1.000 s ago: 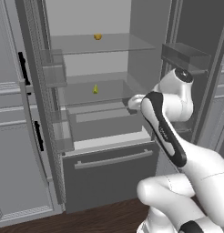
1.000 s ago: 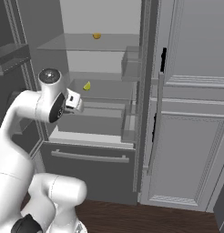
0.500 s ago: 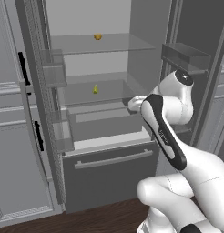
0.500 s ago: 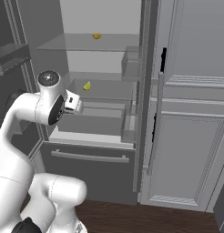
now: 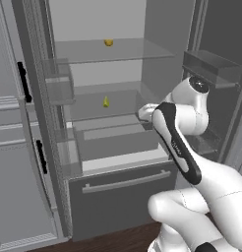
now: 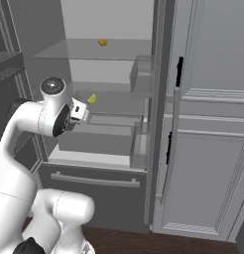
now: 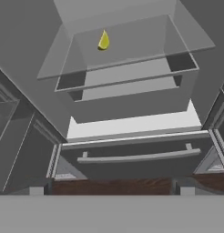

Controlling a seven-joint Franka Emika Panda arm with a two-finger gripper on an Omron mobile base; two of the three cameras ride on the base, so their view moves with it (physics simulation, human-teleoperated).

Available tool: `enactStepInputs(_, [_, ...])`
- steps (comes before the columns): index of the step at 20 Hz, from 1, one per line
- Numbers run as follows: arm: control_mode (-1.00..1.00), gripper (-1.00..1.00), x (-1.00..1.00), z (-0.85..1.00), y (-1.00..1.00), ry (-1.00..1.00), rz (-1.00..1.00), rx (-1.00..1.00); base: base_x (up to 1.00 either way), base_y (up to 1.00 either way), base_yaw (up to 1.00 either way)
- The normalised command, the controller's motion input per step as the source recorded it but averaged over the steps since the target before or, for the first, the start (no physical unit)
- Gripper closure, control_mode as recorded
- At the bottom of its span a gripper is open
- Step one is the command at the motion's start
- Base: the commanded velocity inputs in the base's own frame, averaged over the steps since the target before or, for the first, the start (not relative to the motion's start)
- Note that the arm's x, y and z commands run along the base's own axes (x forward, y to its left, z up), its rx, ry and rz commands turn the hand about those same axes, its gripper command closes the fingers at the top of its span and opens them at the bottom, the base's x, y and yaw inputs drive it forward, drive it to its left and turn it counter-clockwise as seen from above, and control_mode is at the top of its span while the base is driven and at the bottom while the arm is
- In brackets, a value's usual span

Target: Grab a lemon wedge from the fridge and one ice cube from the ice bowl, and put them in the glass of lemonade.

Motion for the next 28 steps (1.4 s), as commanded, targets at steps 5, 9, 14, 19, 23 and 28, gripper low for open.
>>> enactStepInputs(5, [1.0, -1.0, 0.0, 0.0, 0.0, 0.0, 0.0, 0.0, 0.99, 0.13, 0.0])
enactStepInputs(9, [1.0, -1.0, 0.0, 0.0, 0.0, 0.0, 0.0, 0.0, 0.33, 0.06, 0.0])
enactStepInputs(14, [-1.0, -1.0, 0.24, 0.0, 0.28, 0.04, 0.0, 0.0, 0.0, 0.02, 0.0])
enactStepInputs(19, [-1.0, -1.0, 0.54, -0.34, 0.19, 0.03, 0.0, 0.0, 0.0, 0.0, 0.0])
enactStepInputs(23, [-1.0, -1.0, 0.54, -0.25, 0.04, 0.0, 0.0, 0.01, 0.0, 0.0, 0.0])
enactStepInputs(28, [-1.0, -1.0, 0.64, -0.32, 0.04, -0.04, 0.0, 0.0, 0.0, 0.0, 0.0])
